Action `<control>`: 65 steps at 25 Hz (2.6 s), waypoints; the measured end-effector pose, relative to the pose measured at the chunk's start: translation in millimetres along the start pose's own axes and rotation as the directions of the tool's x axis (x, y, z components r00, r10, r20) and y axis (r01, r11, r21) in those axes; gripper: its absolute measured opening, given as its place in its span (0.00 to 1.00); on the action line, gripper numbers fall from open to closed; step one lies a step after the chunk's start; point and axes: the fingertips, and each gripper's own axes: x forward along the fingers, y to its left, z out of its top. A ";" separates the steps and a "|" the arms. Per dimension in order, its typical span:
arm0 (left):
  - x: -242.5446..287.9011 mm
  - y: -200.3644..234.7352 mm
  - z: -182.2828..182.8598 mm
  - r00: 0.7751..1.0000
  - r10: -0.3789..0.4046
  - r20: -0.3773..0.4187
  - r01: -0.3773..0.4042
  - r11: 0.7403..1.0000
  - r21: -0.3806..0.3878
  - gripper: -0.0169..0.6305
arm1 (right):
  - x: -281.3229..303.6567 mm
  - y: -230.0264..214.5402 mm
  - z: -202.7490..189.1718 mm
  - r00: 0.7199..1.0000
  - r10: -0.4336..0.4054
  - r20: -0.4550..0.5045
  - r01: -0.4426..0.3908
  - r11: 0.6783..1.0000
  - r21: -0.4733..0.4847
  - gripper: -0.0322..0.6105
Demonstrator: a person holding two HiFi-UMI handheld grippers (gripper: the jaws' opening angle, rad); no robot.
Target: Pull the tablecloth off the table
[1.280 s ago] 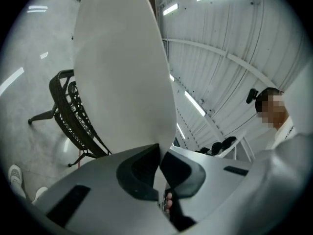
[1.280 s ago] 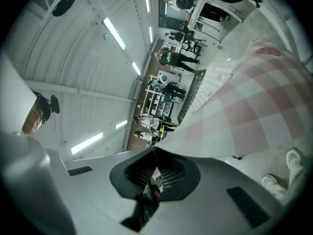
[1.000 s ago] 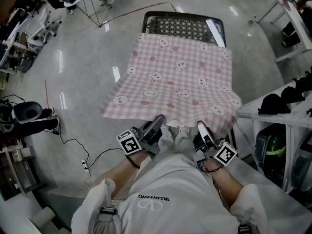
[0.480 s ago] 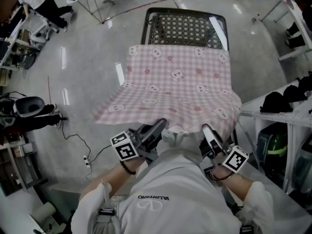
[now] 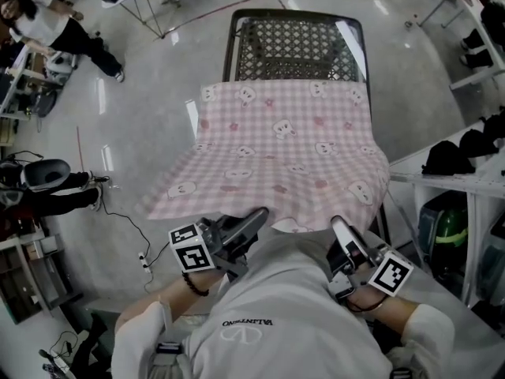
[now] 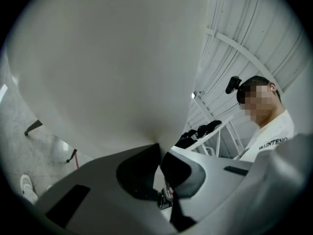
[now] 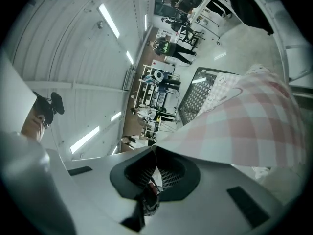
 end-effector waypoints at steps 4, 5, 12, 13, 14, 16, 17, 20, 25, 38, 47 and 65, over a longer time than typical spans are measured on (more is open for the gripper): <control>6.2 -21.9 5.5 0.997 -0.062 -0.045 0.062 0.998 0.013 0.03 | -7.8 19.3 6.2 0.999 0.030 0.013 -0.030 0.999 0.020 0.07; 8.5 -29.0 8.6 0.995 -0.081 -0.055 0.082 0.997 0.013 0.03 | -10.0 26.7 9.1 0.999 0.039 0.024 -0.039 0.999 0.017 0.07; 25.9 -77.4 26.8 0.975 -0.200 -0.099 0.195 0.979 -0.053 0.03 | -27.7 77.2 33.9 0.979 0.160 0.123 -0.153 0.986 -0.062 0.07; 27.9 -82.7 28.3 0.971 -0.215 -0.100 0.211 0.976 -0.050 0.03 | -31.7 80.0 35.7 0.975 0.176 0.135 -0.167 0.983 -0.073 0.07; 29.5 -86.5 28.9 0.969 -0.228 -0.101 0.224 0.974 -0.043 0.03 | -35.8 80.6 35.9 0.972 0.186 0.145 -0.176 0.981 -0.081 0.07; 30.2 -88.4 26.5 0.965 -0.240 -0.104 0.238 0.971 -0.028 0.03 | -41.8 80.4 33.2 0.966 0.202 0.163 -0.190 0.978 -0.090 0.07; 29.5 -87.2 24.1 0.964 -0.243 -0.104 0.242 0.970 -0.027 0.03 | -43.8 79.6 31.2 0.962 0.209 0.174 -0.195 0.976 -0.092 0.07; 24.2 -82.5 17.1 0.960 -0.261 -0.102 0.260 0.965 -0.029 0.03 | -47.7 74.6 22.2 0.955 0.214 0.205 -0.199 0.976 -0.091 0.06; 13.0 -73.1 8.2 0.962 -0.258 -0.090 0.257 0.966 -0.016 0.03 | -48.7 62.1 9.0 0.955 0.197 0.223 -0.173 0.977 -0.122 0.07; -6.7 -81.4 -15.9 0.980 -0.196 0.040 0.193 0.979 0.071 0.03 | -63.3 66.6 -6.3 0.952 0.261 0.160 -0.230 0.954 -0.192 0.07; -26.2 -105.1 -38.5 0.977 -0.195 0.086 0.186 0.977 0.106 0.03 | -90.6 72.4 -28.0 0.947 0.291 0.136 -0.266 0.948 -0.173 0.07; -19.9 -112.1 -67.0 0.978 -0.179 0.103 0.167 0.979 0.120 0.03 | -116.7 68.5 -29.7 0.935 0.332 0.125 -0.305 0.933 -0.191 0.07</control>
